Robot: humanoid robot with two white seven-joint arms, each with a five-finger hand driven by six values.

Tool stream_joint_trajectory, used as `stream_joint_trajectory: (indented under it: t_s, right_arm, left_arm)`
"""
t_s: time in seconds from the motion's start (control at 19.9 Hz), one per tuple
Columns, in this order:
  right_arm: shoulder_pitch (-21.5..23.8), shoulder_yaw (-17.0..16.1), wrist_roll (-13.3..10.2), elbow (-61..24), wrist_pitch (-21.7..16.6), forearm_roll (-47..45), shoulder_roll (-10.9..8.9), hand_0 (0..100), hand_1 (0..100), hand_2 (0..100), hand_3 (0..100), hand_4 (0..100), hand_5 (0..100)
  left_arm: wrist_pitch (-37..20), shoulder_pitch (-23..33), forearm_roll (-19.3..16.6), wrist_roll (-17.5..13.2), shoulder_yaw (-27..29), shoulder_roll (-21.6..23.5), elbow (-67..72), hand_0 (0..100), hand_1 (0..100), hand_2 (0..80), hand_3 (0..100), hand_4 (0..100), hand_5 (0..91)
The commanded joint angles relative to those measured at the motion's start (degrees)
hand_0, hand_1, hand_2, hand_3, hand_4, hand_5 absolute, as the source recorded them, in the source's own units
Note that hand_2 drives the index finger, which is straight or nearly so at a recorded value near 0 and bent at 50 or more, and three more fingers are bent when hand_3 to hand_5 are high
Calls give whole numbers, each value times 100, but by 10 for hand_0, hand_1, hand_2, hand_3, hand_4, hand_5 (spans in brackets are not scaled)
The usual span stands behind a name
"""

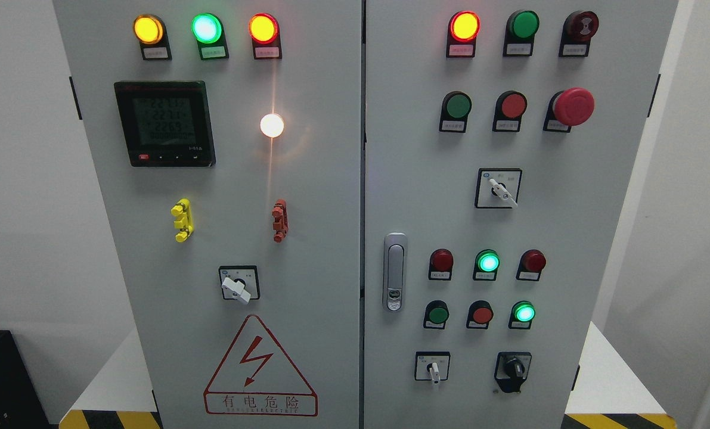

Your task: Flip black knob to close circuit

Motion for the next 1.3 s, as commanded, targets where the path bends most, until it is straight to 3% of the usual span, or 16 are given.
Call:
stream_joint_trajectory:
  t_s: [0.0,0.45,0.65,0.8,0.95,1.1,1.25]
  right_arm:
    - [-3,79,-24,44,-7,-35,-46,0,64,0,0,0,0]
    - [-109,79,63,53,1,-70,-28,0,60,0,0,0,0]
    - [-65,105,55,-394,1,-70,-11,0,58,0,0,0,0]
    - [-65,368,11,-676,19,-62,-11,0,47,0,0,0,0]
    - [-65,711,-278,-1176,150,-35,-63,0,32,0,13,0,0]
    - [-56,922,-664,-1695,326,8,-125,0,20,103,140,125,0]
    - [31,932,-1017,-2178,370,692,-134,0,23,178,219,232,0]
  left_arm:
    - [-4,0,9,5,3,1,5,120,556,0,0,0,0]
    - [-4,0,0,-4,3,1,-4,120,556,0,0,0,0]
    - [-4,0,0,-4,3,1,-4,120,556,0,0,0,0]
    - [-4,0,0,-4,-6,1,-4,120,556,0,0,0,0]
    - [-4,0,0,-4,3,1,-4,120,556,0,0,0,0]
    - [-4,0,0,-4,3,1,5,120,556,0,0,0,0]
    - [-4,0,0,-4,-6,1,5,120,556,0,0,0,0]
